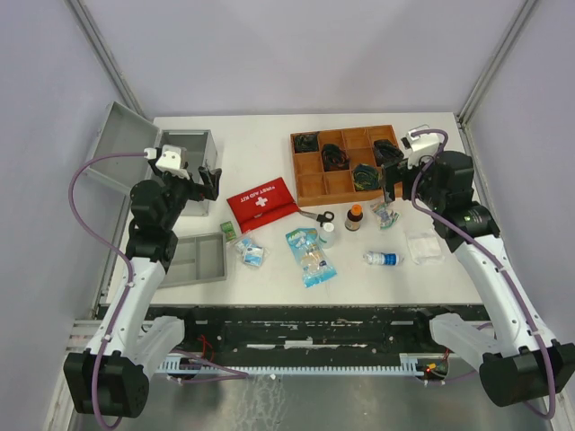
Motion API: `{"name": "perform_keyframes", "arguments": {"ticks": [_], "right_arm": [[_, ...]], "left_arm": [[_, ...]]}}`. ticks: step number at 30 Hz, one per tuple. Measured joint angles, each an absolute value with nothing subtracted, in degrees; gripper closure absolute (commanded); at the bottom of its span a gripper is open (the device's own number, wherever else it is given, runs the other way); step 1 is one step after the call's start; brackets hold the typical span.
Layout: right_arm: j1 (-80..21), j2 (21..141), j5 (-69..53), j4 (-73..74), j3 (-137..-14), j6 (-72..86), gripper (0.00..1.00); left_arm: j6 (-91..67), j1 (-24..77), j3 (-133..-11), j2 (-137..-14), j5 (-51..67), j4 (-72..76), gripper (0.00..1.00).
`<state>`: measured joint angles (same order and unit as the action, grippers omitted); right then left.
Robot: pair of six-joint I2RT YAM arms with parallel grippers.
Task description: Organize the medicine kit
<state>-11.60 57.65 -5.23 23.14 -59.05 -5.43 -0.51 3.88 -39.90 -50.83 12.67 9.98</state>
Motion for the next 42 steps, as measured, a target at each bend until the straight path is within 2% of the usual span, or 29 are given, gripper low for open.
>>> {"name": "perform_keyframes", "arguments": {"ticks": [22,27,33,42], "right_arm": [[-11.6,55.8,-5.3,22.7,-58.2,-6.2,0.00],[-11.6,55.2,-5.1,22.7,-58.2,-6.3,0.00],[-11.6,55.3,-5.6,22.7,-57.7,-6.5,0.00],[-11.6,56.0,-6.6,22.7,-57.5,-7.0,0.00]], "left_arm": [[0.6,3.9,-40.4,-50.8,12.8,7.2,0.01],[2.9,3.9,-40.6,-51.0,16.1,6.1,0.01],[7.1,6.3,-40.6,-54.4,19.6,6.0,0.01],[16.6,13.1,-40.6,-63.1,18.9,5.8,0.02]]}}
